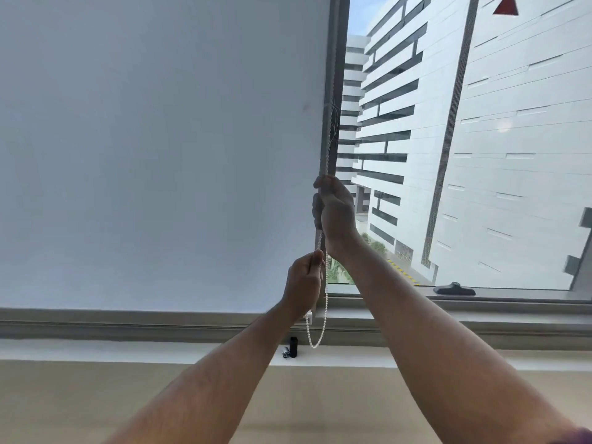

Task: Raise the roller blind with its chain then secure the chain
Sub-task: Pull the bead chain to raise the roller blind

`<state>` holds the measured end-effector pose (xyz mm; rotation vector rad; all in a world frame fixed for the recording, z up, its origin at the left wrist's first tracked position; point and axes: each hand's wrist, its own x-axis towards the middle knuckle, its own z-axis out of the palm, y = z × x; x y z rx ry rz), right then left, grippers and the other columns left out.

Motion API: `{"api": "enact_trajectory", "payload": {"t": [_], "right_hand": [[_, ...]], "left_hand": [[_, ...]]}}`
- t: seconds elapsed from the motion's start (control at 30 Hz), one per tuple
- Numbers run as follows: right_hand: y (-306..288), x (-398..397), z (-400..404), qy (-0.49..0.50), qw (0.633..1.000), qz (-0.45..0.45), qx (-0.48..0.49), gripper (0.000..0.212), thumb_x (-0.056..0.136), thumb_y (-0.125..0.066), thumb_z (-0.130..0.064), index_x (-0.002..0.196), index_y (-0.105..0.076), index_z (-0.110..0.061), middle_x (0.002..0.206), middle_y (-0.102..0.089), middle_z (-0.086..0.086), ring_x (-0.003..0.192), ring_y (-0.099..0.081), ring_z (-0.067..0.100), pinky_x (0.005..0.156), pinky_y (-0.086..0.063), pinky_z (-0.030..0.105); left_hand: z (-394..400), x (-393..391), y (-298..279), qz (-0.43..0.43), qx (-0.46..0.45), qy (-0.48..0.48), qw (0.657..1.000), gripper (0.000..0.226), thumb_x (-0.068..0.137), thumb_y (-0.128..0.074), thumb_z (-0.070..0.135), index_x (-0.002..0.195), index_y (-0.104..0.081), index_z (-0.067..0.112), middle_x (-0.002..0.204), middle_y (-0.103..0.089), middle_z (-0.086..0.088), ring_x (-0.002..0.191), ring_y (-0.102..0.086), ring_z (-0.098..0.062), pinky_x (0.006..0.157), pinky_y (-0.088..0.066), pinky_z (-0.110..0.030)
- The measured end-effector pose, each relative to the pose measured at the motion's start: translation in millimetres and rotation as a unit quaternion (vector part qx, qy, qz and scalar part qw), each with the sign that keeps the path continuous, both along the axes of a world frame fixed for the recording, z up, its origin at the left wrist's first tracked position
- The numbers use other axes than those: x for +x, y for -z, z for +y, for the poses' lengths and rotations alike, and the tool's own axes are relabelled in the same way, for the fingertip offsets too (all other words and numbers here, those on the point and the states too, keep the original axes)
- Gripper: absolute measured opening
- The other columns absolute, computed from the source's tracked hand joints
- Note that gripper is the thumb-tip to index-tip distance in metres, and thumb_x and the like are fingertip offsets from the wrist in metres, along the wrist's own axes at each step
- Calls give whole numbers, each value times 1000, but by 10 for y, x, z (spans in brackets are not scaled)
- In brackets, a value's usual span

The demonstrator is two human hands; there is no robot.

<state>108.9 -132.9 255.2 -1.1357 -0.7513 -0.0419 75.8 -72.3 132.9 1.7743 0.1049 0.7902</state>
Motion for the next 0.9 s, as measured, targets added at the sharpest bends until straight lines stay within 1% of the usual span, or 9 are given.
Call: {"api": "enact_trajectory", "payload": {"t": [0.13,0.2,0.27,0.4,0.5,0.6,0.7,0.8,0.9], "right_hand": [[133,-6,-65,22,1000,-10,16,35,110,-40,-15,79,-54,-22,46,-34,-10,42,-24,8,39,-19,22],[199,5,-100,40,999,-18,10,35,110,-41,-14,78,-54,-21,47,-34,-9,40,-25,8,39,-20,23],[260,34,-125,47,999,-19,8,33,110,-41,-15,80,-54,-20,49,-34,-5,39,-26,7,39,-21,22],[387,92,-100,53,998,-24,1,36,109,-40,-12,77,-53,-21,47,-37,-10,40,-29,6,41,-26,20],[516,123,-34,34,999,-24,-1,39,107,-40,-5,75,-55,-22,50,-43,-13,46,-37,3,46,-36,19],[661,151,19,43,999,-26,-14,39,107,-41,-6,76,-58,-23,53,-46,-15,51,-38,3,50,-32,22],[812,177,52,54,998,-19,-25,35,107,-39,-4,80,-56,-18,50,-41,-11,47,-31,4,47,-25,22],[986,187,60,55,998,-16,-37,36,106,-36,-1,80,-53,-18,48,-35,-11,44,-27,3,43,-22,17],[1196,208,57,61,996,-11,-59,37,106,-36,0,78,-52,-19,48,-35,-12,44,-27,4,43,-23,18]], "left_hand": [[139,-53,115,25,151,-11,988,45,109,-38,30,68,-52,21,61,-53,0,58,-47,-15,63,-40,-35],[215,-76,126,36,139,0,990,41,110,-36,30,81,-64,19,81,-67,-8,77,-61,-20,76,-48,-37],[261,-85,69,29,90,0,996,39,111,-33,30,97,-67,16,97,-71,-9,92,-65,-22,83,-50,-34],[256,-71,-253,-6,65,3,998,40,111,-31,35,108,-63,12,105,-70,-8,98,-66,-20,88,-52,-33],[241,-53,-553,-27,78,14,996,40,111,-33,35,104,-62,8,104,-70,-13,101,-67,-28,90,-55,-44],[244,-28,-816,-37,69,12,997,43,110,-33,35,110,-62,3,109,-69,-19,109,-68,-33,100,-55,-49],[224,10,-1047,-58,16,31,998,35,111,-33,27,112,-61,6,107,-68,-21,102,-67,-33,96,-55,-46],[156,78,-1195,-72,-4,43,996,33,110,-32,17,116,-61,4,110,-72,-22,96,-68,-23,82,-52,-29],[75,147,-1260,-69,-16,55,996,35,110,-31,16,116,-63,2,97,-72,-17,85,-66,-18,76,-48,-24]]}}
